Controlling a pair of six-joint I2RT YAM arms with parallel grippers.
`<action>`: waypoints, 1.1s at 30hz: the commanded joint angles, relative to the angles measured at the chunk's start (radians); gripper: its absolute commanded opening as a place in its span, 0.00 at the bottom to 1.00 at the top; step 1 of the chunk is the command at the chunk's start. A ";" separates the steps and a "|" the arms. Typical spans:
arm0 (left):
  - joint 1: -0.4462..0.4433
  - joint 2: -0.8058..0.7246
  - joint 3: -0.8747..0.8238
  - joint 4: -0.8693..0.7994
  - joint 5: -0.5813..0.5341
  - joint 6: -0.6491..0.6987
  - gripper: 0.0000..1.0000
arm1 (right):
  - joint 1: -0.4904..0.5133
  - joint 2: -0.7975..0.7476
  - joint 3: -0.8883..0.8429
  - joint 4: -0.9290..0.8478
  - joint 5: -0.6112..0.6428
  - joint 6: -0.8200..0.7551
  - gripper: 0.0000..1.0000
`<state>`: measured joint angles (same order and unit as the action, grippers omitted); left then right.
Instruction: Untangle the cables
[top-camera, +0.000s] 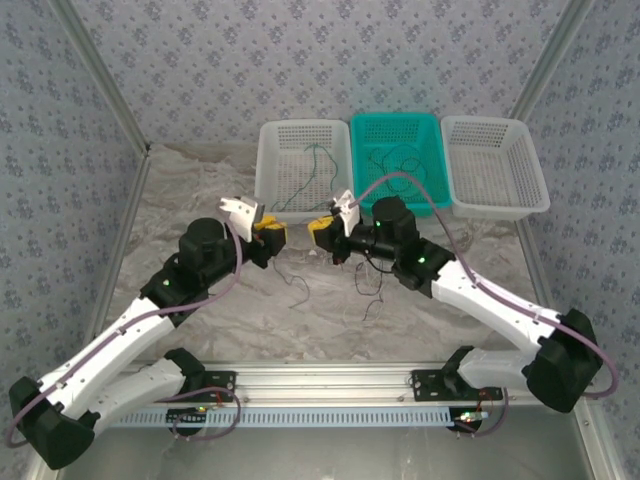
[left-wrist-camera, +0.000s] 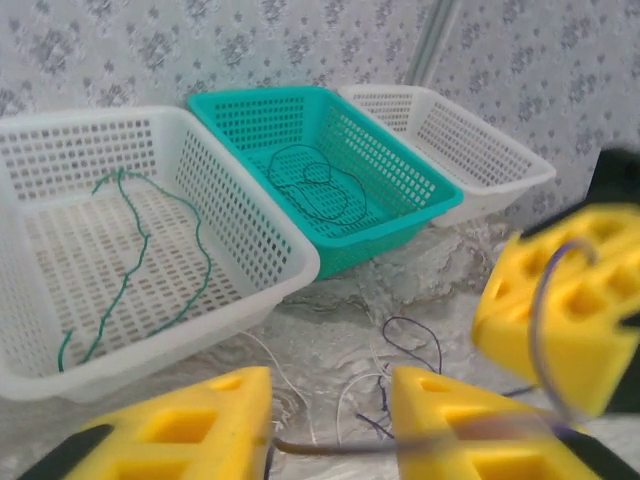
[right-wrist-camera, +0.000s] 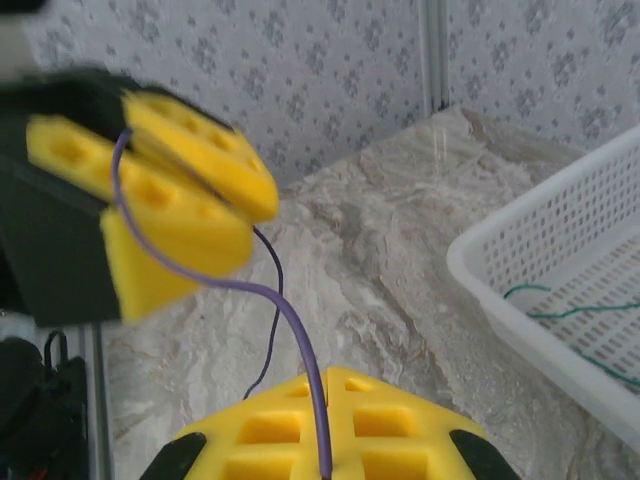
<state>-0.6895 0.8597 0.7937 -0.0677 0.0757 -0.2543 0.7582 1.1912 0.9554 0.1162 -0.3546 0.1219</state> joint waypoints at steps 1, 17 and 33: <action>-0.004 -0.042 0.003 0.052 0.085 -0.022 0.52 | -0.010 -0.058 0.071 -0.049 0.047 0.040 0.00; -0.054 -0.089 -0.094 0.166 0.528 0.001 0.97 | -0.342 0.031 0.547 -0.135 0.233 0.154 0.00; -0.108 -0.069 -0.080 0.075 0.400 0.013 1.00 | -0.655 0.645 0.903 -0.118 0.129 0.364 0.00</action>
<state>-0.7883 0.7845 0.6968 0.0299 0.4999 -0.2539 0.1093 1.7470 1.7687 0.0433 -0.1497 0.4294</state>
